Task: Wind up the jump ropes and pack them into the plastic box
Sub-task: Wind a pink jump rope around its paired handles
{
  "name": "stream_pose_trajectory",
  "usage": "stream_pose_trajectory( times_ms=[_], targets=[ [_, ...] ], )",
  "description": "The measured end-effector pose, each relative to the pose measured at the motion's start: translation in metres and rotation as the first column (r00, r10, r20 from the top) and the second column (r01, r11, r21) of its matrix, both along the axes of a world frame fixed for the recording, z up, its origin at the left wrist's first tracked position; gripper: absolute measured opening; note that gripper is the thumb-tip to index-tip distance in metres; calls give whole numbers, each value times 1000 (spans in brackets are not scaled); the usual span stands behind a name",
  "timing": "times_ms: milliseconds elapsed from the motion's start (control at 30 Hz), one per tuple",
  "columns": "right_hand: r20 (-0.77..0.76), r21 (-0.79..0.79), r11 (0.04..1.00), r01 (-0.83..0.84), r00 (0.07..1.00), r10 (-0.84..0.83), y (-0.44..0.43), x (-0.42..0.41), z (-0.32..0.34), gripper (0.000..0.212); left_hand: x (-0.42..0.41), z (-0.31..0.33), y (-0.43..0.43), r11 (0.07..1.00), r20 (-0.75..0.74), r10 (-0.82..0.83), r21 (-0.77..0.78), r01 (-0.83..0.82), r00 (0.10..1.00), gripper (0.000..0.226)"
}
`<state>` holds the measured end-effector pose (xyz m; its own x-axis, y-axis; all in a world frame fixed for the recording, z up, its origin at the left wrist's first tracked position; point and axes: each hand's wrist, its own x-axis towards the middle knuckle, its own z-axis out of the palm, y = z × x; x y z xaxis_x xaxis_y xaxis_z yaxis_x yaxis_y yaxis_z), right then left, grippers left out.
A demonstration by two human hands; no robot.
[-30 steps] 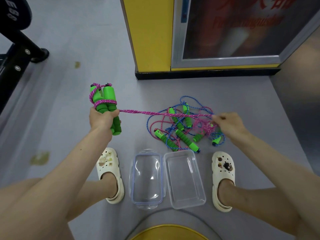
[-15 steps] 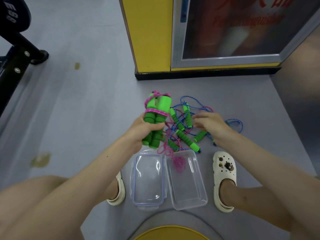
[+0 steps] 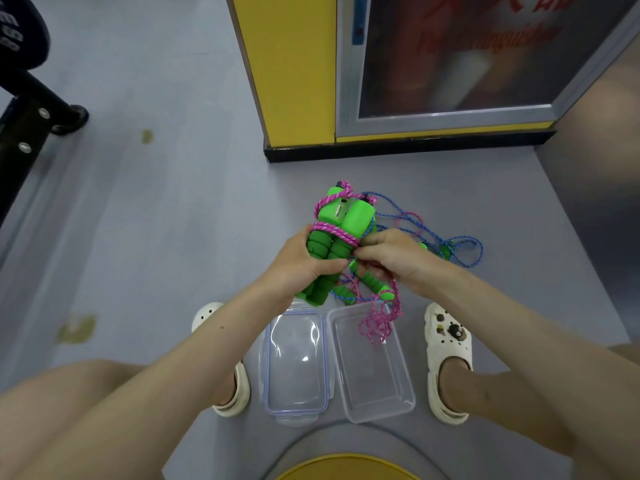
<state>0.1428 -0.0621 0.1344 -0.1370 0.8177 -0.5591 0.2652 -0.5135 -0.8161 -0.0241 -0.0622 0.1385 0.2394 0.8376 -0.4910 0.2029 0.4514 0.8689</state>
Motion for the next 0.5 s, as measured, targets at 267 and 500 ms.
stream_pose_trajectory(
  times_ms=[267, 500],
  targets=[
    [167, 73, 989, -128, 979, 114, -3, -1, -4, 22, 4, -8, 1, 939, -597, 29, 290, 182, 802, 58],
    [76, 85, 985, -151, 986, 145, -6, -5, 1, 17, 6, -8, -2, 892, -772, 103, 351, 285, 628, 41]
  ],
)
